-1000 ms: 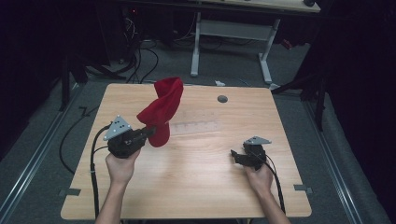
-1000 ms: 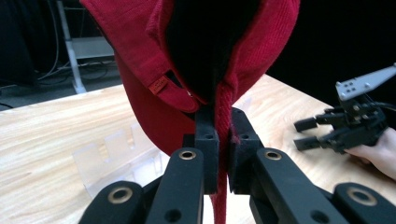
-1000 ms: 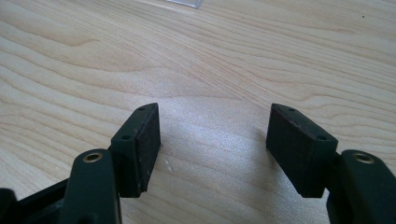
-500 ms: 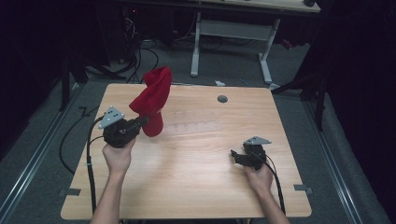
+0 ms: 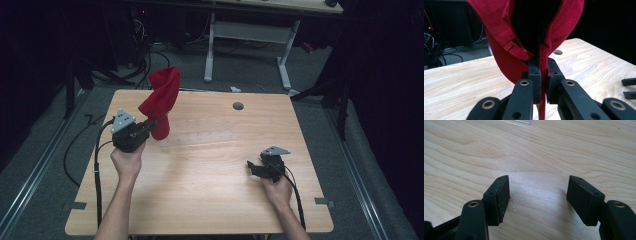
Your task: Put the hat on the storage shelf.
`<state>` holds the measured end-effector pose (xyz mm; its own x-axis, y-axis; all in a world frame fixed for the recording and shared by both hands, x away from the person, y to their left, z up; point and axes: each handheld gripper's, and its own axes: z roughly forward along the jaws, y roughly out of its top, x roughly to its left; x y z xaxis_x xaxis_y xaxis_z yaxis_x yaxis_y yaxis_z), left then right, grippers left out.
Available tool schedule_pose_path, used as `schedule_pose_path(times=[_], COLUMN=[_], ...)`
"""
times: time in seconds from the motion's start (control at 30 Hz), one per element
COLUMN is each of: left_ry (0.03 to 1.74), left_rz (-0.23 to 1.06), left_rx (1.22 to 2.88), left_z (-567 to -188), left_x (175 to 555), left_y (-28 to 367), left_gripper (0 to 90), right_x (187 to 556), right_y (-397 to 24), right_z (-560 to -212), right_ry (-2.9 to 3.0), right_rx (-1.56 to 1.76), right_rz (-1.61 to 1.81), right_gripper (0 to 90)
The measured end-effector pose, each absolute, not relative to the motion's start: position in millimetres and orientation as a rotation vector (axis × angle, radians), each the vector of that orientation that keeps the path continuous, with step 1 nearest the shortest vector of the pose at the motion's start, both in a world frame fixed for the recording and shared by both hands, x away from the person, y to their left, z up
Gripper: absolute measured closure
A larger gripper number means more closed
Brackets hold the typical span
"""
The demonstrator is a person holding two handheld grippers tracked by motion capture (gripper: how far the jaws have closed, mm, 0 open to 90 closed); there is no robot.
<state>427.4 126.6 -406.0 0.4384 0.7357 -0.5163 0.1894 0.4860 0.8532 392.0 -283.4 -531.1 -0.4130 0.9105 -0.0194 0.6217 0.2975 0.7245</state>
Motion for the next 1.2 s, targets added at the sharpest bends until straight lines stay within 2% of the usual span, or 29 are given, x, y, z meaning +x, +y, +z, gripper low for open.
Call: schedule_pose_path(times=[0.5,1.2], left_ry=[1.091,1.192], left_rz=[0.504,0.41], left_rx=[1.081,1.027], left_z=[-419.3,-441.4], left_x=[437.2,445.3], left_y=[117.6,125.3], left_gripper=[85.1,84.5], right_x=[391.7,391.6], right_y=[-283.2,-283.2], right_z=[-531.1,-531.1], right_ry=[2.14,2.14], right_rx=[1.37,1.372], right_rz=[0.903,0.903], right_gripper=[35.2,35.1])
